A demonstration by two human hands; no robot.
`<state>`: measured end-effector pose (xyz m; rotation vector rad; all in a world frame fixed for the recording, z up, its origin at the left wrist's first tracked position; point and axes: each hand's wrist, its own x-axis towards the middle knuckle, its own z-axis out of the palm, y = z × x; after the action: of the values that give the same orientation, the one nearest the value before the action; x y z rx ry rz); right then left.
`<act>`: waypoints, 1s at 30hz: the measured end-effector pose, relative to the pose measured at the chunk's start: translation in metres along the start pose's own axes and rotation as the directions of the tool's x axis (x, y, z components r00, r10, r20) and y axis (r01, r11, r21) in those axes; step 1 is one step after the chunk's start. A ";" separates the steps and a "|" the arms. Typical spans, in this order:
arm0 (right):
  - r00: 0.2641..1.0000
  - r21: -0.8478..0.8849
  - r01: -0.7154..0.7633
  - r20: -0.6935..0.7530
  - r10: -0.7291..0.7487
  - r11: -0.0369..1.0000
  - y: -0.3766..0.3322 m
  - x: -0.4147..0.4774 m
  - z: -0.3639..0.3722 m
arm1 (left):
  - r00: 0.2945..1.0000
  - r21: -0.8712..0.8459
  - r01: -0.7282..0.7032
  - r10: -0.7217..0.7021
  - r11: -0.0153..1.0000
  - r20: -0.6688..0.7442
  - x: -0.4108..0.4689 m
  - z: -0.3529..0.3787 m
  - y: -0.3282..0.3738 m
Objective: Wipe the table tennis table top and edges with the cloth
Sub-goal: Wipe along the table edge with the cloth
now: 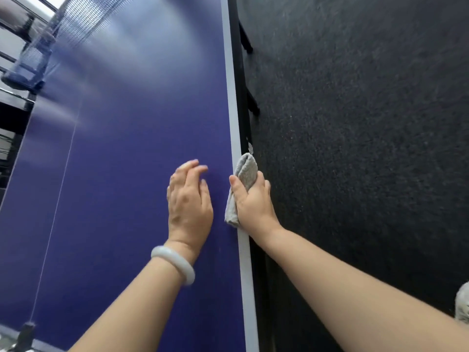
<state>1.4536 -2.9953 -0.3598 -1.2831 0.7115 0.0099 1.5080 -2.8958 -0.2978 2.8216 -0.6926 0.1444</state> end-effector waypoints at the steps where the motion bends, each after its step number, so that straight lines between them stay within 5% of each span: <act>1: 1.000 0.005 0.008 0.001 -0.008 1.000 -0.001 0.000 -0.001 | 1.000 0.020 0.026 -0.027 0.999 0.011 0.023 0.004 0.005; 8: 0.998 -0.026 0.035 0.047 -0.034 0.999 0.002 0.001 -0.003 | 0.956 0.007 0.284 -0.284 0.959 0.077 0.120 0.052 0.019; 13: 0.995 -0.030 0.088 0.057 -0.086 0.996 -0.010 0.010 -0.004 | 0.958 -0.070 0.287 -0.286 0.955 0.019 0.117 0.056 0.011; 21: 0.996 0.115 0.079 -0.038 -0.075 0.990 -0.084 0.172 -0.006 | 0.954 -0.049 0.298 -0.297 0.953 0.029 0.116 0.057 0.017; 30: 0.999 0.140 -0.045 0.033 0.041 0.989 0.033 -0.051 -0.001 | 0.948 -0.023 0.317 -0.317 0.948 0.008 0.116 0.056 0.021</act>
<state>1.3995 -2.9666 -0.3638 -1.1308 0.7019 0.0140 1.6029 -2.9792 -0.3303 2.8636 -0.2301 0.0727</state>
